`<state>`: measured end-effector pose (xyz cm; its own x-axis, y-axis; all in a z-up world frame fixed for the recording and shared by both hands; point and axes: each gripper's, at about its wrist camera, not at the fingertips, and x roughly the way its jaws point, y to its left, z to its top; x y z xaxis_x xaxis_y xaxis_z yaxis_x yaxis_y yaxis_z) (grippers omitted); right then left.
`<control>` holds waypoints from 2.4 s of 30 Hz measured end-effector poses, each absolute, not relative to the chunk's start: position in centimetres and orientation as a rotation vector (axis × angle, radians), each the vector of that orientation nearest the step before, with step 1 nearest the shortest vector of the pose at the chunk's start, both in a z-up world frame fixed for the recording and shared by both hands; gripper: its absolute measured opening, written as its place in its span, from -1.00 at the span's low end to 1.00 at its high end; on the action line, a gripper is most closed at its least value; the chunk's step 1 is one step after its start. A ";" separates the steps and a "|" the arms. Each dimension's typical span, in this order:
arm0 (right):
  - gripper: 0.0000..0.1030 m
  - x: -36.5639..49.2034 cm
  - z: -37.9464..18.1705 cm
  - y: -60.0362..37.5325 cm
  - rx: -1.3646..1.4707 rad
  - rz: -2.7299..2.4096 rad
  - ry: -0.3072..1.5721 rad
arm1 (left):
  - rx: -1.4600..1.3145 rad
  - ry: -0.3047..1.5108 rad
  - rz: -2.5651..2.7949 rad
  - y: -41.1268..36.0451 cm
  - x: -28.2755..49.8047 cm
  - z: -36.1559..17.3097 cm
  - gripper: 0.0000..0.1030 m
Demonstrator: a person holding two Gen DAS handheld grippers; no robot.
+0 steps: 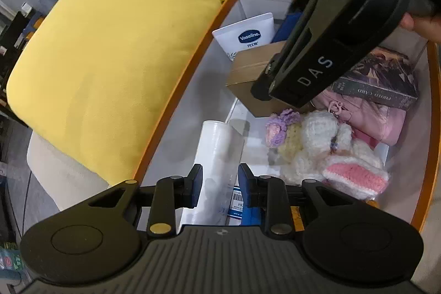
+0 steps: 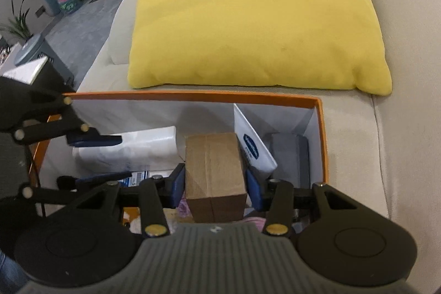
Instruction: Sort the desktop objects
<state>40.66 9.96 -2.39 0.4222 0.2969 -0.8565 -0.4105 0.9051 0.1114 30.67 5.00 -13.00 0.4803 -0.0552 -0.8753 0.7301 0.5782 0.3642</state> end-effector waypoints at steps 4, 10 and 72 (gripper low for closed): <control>-0.08 40.5 -1.9 9.6 -0.088 0.396 1.061 | 0.813 0.946 -0.527 5.3 30.5 -13.3 -0.37; -0.09 39.4 -2.8 10.7 -0.123 0.350 0.991 | 0.725 0.944 -0.561 5.1 29.8 -12.8 -0.37; -0.65 42.2 -5.5 12.1 -0.066 0.603 1.215 | 0.255 1.314 -0.160 12.2 36.3 -13.3 -0.27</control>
